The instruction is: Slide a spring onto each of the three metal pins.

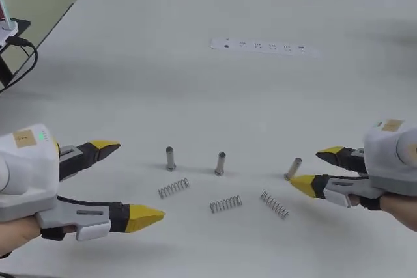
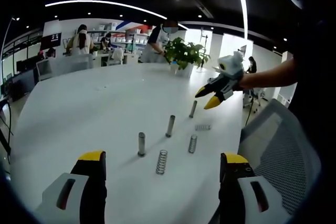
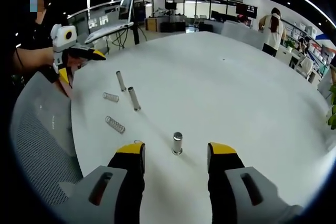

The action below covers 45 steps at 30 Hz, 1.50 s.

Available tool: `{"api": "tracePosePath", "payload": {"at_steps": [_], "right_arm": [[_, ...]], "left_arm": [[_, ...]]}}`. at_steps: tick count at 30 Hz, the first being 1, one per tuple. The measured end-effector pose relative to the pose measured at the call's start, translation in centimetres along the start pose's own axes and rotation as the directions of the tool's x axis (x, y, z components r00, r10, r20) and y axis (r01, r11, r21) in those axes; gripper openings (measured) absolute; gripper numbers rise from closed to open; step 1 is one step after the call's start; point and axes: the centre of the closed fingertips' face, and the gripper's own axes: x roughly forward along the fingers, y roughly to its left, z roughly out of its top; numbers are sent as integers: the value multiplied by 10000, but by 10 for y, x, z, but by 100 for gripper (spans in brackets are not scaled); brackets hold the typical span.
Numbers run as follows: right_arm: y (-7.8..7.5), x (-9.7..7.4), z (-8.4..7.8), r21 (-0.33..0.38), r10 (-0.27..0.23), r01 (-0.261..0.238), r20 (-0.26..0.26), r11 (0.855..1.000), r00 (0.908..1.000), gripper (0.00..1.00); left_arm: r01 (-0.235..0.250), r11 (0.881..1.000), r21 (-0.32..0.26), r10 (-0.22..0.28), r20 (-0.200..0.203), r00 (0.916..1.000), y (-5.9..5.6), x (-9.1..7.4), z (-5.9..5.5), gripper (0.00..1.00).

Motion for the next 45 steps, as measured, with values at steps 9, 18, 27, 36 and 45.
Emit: {"api": "tracePosePath", "payload": {"at_steps": [9, 18, 27, 36, 45], "right_arm": [[3, -13, -2, -37, 67, -66, 335, 10000, 9994, 52], [7, -27, -5, -46, 152, -150, 579, 9999, 9982, 53], [12, -40, -12, -43, 384, -382, 827, 9993, 9958, 55], [21, -48, -21, 129, 713, -724, 707, 9973, 9949, 52], [39, -40, -27, -233, 1343, -1342, 32, 9907, 9909, 43]], "left_arm": [[36, 10000, 59, -36, -40, 10000, -1, 3, 0, 87], [-3, 10000, 78, 3, -63, 10000, -1, 2, 2, 86], [-89, 10000, 31, 89, 9, 10000, -2, -2, 3, 86], [-114, 9999, -25, 113, -70, 9999, -4, -5, -1, 85], [-110, 9999, -48, 110, -160, 9998, -5, -9, -3, 84]]}}
